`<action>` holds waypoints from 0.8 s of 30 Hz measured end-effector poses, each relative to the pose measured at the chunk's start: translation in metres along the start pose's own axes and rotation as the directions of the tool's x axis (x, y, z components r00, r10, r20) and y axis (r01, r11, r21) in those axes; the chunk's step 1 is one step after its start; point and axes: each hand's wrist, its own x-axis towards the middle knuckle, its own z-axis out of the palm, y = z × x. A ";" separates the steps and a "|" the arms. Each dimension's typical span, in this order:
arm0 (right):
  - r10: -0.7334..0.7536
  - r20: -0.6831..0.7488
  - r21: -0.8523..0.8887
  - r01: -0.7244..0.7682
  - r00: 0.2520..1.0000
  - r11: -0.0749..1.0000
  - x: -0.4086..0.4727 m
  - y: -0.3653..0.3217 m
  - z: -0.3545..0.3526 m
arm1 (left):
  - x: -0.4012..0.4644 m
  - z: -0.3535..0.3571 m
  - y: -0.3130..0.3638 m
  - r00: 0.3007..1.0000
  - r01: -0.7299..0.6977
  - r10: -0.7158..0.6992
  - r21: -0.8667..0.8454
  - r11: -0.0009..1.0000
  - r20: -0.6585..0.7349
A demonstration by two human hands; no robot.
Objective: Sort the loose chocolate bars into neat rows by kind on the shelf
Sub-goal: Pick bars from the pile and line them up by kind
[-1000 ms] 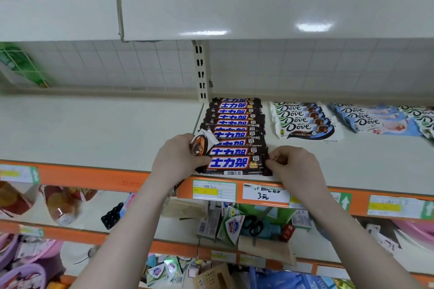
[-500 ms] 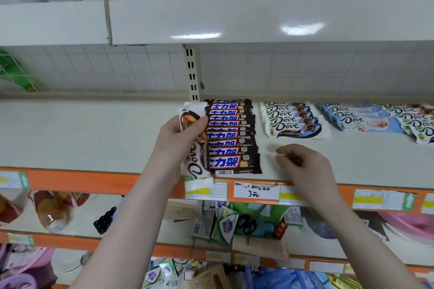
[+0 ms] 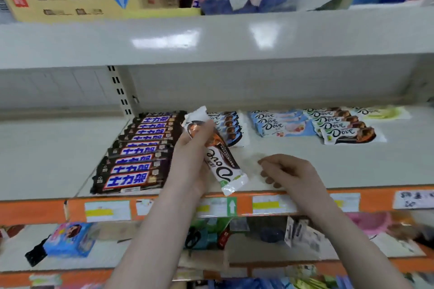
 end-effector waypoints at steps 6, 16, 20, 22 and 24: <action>0.027 -0.034 0.051 -0.025 0.999 0.998 0.011 0.032 -0.114 | -0.001 0.088 -0.074 0.998 -0.024 0.008 0.252 0.967 0.066; -0.113 0.016 0.017 0.113 0.993 0.993 0.043 0.038 -0.209 | 0.007 0.177 -0.146 0.962 -0.233 0.051 0.709 0.665 0.268; -0.140 0.010 0.018 0.140 0.990 0.990 0.050 0.036 -0.220 | 0.008 0.195 -0.151 0.931 -0.266 -0.036 0.742 0.616 0.364; -0.133 0.012 0.003 0.133 0.991 0.991 0.052 0.037 -0.223 | 0.009 0.197 -0.150 0.922 -0.262 -0.066 0.738 0.621 0.382; -0.121 0.008 0.011 0.121 0.993 0.993 0.052 0.040 -0.224 | 0.011 0.197 -0.150 0.917 -0.243 -0.096 0.733 0.636 0.388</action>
